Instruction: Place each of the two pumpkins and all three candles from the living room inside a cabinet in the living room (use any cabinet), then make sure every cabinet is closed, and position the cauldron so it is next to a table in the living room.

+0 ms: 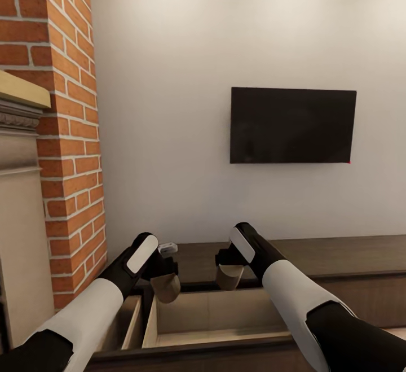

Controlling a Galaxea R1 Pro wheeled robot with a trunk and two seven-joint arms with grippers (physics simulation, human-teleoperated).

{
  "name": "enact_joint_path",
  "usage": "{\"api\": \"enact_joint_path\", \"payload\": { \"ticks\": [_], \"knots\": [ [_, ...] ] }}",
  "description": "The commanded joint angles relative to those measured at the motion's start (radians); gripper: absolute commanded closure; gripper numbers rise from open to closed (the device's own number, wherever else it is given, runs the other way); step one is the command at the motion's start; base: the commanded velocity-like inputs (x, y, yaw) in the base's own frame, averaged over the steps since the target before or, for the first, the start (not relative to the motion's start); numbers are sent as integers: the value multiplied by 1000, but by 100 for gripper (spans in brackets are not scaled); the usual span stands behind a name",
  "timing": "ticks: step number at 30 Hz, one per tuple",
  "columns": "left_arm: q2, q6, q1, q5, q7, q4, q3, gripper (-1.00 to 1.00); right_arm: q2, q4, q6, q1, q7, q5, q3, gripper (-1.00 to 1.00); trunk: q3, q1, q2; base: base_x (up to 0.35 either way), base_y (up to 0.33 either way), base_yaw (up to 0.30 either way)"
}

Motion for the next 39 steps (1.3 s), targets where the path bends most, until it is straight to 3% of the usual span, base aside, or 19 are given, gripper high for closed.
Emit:
{"api": "enact_joint_path", "payload": {
  "ticks": [1, 12, 27, 39],
  "knots": [
    [1, 1, 0, 9, 11, -1, -4, 100, -1, 0, 2, -1, -9, -11, 5, 100, -1, 0, -1, 36, 6, 0],
    [1, 1, -1, 7, 10, -2, -7, 100, -1, 0, 2, -1, -9, -11, 5, 100, -1, 0, -1, 6, 1, 0],
    [2, 1, 0, 10, 11, -1, -8, 100, -1, 1, 2, -1, -7, -11, 5, 100, -49, 56, -104, 0, 0, 0],
    [2, -1, 0, 8, 13, -1, -13, 100, 0, 2, -5, 0, -6, -9, 7, 100, -95, 62, -106, 0, 0, 0]
  ]
}}
